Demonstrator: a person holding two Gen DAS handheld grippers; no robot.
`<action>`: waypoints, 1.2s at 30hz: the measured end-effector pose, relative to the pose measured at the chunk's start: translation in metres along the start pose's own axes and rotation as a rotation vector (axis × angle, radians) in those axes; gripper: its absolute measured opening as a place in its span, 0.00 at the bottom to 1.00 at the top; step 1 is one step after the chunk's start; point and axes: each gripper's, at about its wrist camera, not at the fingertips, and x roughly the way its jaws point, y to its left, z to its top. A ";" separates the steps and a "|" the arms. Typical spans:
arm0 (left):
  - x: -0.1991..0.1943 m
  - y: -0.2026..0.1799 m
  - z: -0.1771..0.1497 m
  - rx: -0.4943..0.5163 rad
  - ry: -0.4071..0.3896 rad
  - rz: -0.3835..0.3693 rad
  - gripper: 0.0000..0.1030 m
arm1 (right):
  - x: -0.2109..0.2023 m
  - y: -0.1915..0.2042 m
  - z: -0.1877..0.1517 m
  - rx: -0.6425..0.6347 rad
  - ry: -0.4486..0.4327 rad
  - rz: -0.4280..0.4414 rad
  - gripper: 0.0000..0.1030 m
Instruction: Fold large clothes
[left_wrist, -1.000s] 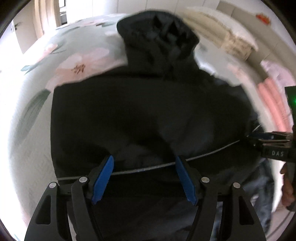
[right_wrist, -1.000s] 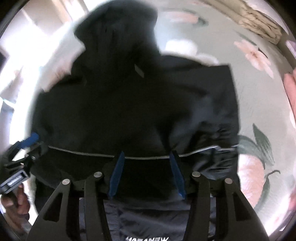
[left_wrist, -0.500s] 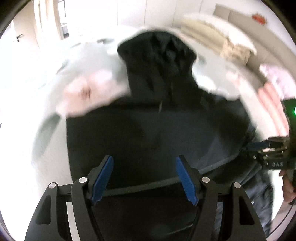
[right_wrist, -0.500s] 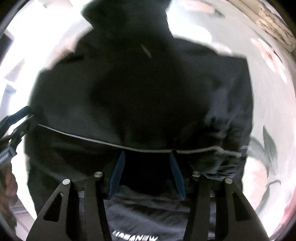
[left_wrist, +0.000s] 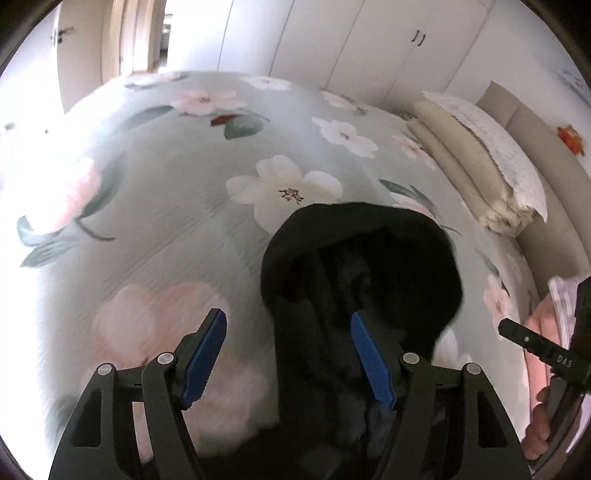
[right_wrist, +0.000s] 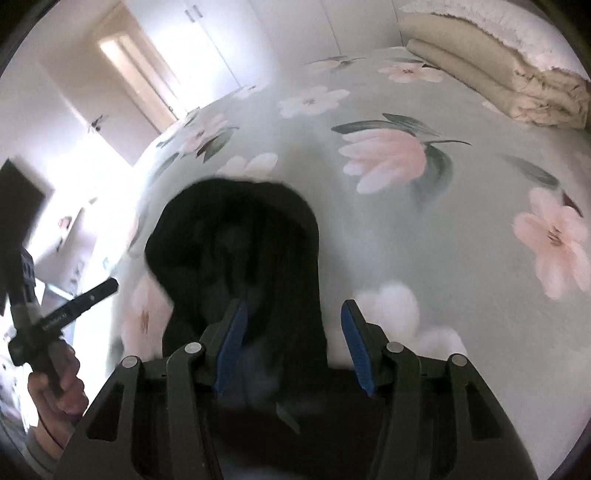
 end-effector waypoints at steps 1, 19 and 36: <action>0.011 0.000 0.004 0.002 0.014 0.004 0.70 | 0.009 0.000 0.006 0.000 0.004 -0.004 0.63; 0.040 0.056 -0.006 -0.011 0.024 -0.184 0.11 | 0.039 -0.015 0.006 -0.139 -0.084 -0.002 0.06; 0.025 0.079 -0.049 0.166 0.197 -0.013 0.69 | 0.054 -0.041 -0.016 -0.123 0.165 -0.026 0.49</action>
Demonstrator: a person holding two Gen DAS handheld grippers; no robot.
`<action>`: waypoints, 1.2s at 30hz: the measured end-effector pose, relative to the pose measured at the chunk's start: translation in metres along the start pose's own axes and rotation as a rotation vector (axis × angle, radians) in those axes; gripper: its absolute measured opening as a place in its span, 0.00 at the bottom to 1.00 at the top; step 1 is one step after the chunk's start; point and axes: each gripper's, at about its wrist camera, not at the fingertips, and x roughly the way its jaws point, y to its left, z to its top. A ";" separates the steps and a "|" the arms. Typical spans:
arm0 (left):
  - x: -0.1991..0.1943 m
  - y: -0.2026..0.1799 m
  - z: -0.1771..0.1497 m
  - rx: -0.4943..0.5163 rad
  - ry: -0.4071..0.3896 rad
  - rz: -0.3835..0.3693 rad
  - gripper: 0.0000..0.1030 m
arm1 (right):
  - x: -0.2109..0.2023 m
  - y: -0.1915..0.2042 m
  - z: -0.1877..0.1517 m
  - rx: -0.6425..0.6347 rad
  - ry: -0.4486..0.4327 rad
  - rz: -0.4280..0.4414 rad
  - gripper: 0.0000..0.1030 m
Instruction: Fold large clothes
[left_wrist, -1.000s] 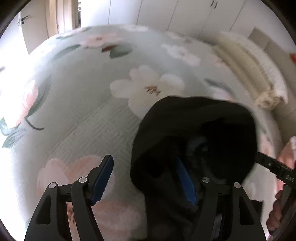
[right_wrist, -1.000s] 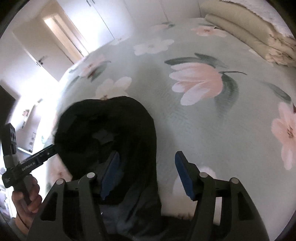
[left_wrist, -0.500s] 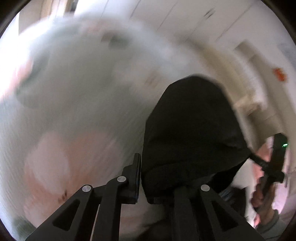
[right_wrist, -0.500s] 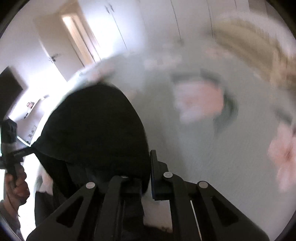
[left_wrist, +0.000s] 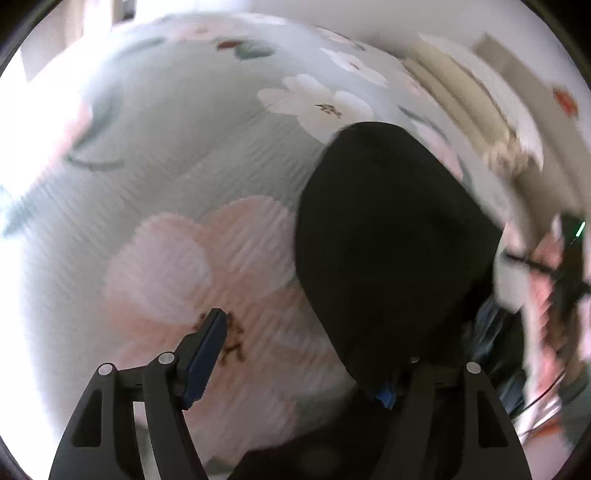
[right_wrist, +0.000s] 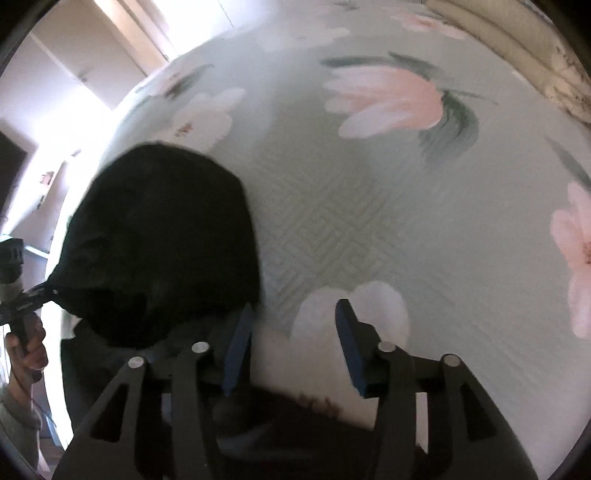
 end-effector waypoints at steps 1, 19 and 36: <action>-0.009 -0.004 -0.004 0.043 -0.010 0.030 0.69 | -0.009 0.004 0.001 -0.010 -0.018 0.006 0.49; 0.041 -0.077 0.040 0.181 0.070 -0.014 0.25 | 0.093 0.115 0.065 -0.229 0.122 -0.014 0.48; -0.030 -0.037 0.045 -0.011 -0.148 -0.090 0.75 | 0.052 0.073 0.075 -0.187 0.055 0.120 0.59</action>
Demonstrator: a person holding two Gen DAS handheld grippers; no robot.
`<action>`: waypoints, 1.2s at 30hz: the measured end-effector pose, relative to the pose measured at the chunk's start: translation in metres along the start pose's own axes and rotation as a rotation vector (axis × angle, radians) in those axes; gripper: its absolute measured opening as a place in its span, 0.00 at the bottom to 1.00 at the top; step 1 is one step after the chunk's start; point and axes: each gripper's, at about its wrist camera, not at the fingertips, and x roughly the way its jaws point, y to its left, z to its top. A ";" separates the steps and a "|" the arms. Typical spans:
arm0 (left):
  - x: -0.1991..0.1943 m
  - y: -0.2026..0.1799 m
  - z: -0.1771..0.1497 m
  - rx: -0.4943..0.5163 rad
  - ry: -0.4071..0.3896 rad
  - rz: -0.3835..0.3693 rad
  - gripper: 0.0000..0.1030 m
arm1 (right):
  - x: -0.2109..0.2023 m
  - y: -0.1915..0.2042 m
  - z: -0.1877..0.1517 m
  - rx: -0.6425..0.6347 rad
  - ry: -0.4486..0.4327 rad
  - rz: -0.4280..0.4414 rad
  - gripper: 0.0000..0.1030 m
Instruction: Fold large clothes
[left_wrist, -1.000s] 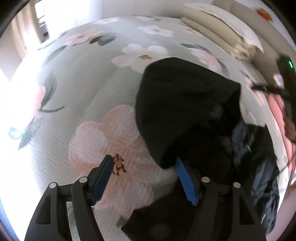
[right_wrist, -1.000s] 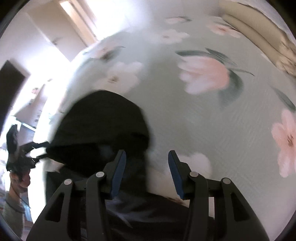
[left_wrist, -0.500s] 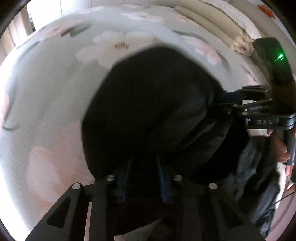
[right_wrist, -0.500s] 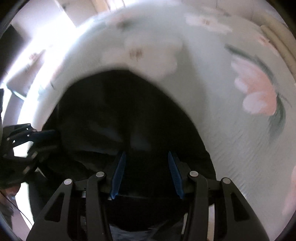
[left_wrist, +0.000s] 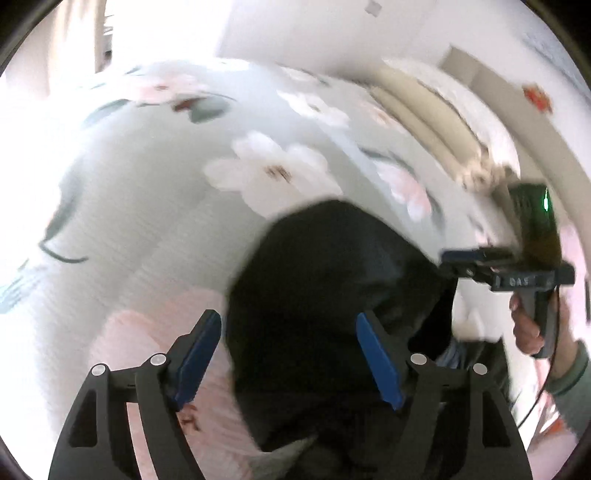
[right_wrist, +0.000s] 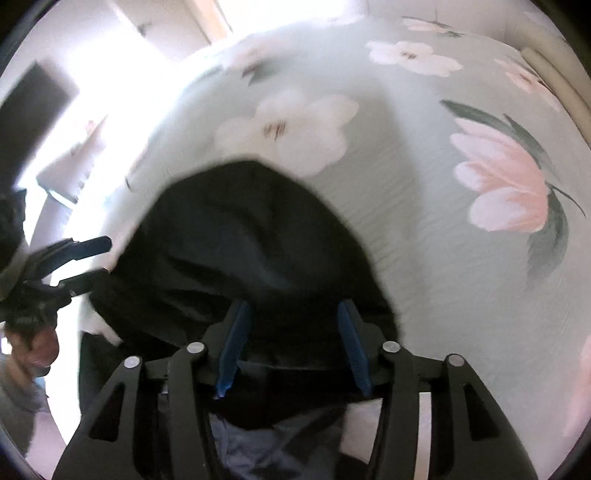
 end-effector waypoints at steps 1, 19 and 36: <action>0.001 0.008 0.004 -0.018 0.005 0.005 0.75 | -0.005 -0.014 0.002 0.020 -0.009 -0.005 0.64; 0.096 -0.010 0.026 0.008 0.145 -0.024 0.17 | 0.044 -0.027 -0.012 0.095 0.023 0.136 0.19; 0.128 0.005 0.045 -0.113 0.181 -0.159 0.64 | 0.049 -0.065 -0.027 0.209 0.045 0.119 0.48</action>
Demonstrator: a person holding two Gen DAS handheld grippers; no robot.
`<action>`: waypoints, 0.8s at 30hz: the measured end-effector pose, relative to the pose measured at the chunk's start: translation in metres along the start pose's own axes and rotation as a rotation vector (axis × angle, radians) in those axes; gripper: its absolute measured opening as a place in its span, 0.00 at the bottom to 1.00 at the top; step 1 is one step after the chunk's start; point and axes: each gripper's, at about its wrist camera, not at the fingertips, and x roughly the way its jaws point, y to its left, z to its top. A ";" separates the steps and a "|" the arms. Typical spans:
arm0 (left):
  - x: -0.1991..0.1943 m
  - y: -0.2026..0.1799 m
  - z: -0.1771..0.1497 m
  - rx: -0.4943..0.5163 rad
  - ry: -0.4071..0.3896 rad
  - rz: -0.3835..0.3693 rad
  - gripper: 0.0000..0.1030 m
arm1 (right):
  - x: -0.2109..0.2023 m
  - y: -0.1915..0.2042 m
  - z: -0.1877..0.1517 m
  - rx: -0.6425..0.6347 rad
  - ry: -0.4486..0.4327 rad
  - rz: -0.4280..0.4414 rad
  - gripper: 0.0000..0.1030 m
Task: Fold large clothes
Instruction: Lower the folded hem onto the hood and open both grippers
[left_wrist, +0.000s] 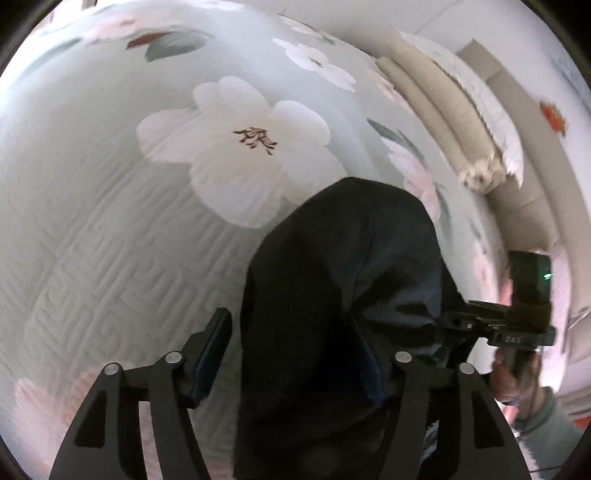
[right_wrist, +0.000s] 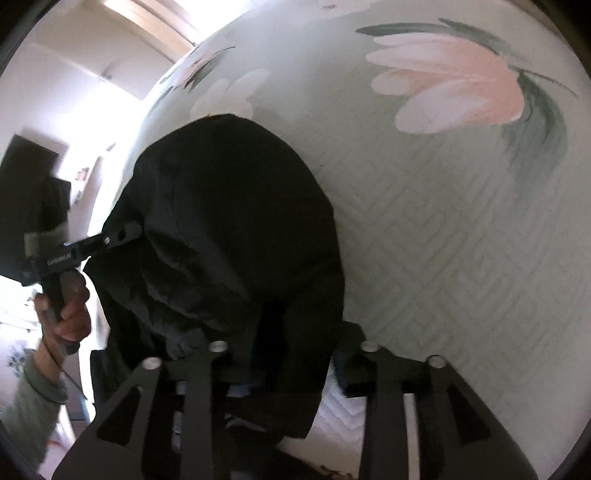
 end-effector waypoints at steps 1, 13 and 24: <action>0.004 0.004 0.001 -0.020 0.014 -0.021 0.64 | 0.003 -0.002 0.004 0.004 0.005 0.015 0.52; -0.065 -0.056 -0.040 0.152 -0.157 0.044 0.18 | -0.041 0.063 -0.006 -0.149 -0.114 0.009 0.15; -0.205 -0.133 -0.181 0.353 -0.267 0.090 0.17 | -0.169 0.164 -0.151 -0.408 -0.307 -0.163 0.15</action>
